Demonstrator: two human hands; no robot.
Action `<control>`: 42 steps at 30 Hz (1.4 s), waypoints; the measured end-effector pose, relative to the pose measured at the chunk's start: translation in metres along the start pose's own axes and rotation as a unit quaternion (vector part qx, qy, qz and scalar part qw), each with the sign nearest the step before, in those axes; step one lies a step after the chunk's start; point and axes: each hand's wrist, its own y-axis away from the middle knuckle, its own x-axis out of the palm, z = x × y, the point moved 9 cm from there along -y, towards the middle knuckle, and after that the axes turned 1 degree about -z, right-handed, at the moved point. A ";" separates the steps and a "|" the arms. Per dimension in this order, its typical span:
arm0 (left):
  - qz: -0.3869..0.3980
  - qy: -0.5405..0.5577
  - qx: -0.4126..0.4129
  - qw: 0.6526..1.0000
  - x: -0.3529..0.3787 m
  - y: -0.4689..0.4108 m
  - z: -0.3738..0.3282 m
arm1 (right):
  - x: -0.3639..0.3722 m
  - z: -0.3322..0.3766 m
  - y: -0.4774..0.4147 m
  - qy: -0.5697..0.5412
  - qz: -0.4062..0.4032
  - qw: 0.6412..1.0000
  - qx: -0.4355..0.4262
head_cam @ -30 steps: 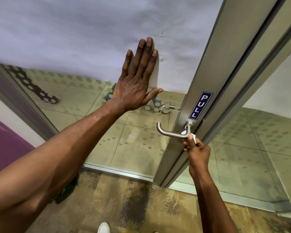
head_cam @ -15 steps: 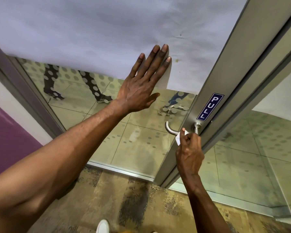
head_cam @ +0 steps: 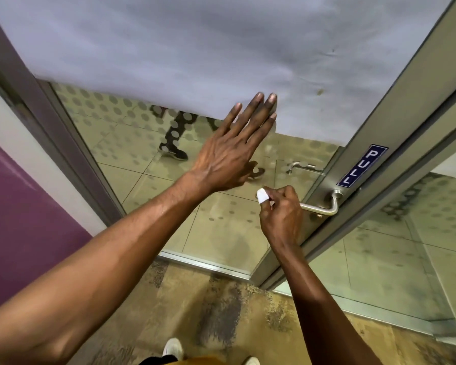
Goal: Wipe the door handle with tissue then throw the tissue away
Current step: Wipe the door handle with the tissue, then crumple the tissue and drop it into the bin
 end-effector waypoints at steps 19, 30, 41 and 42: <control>0.099 0.584 -0.590 0.548 0.036 0.274 0.086 | 0.113 0.109 0.103 -0.457 0.225 0.841 0.183; 0.005 0.526 -0.761 0.379 0.047 0.375 0.067 | 0.134 0.153 0.140 -0.323 0.224 0.908 -0.143; -0.109 0.497 -0.808 0.297 0.034 0.452 0.042 | 0.181 0.175 0.194 -0.380 0.402 0.820 -0.146; -0.115 0.480 -0.817 0.297 0.031 0.461 0.043 | 0.189 0.177 0.199 -0.388 0.421 0.811 -0.119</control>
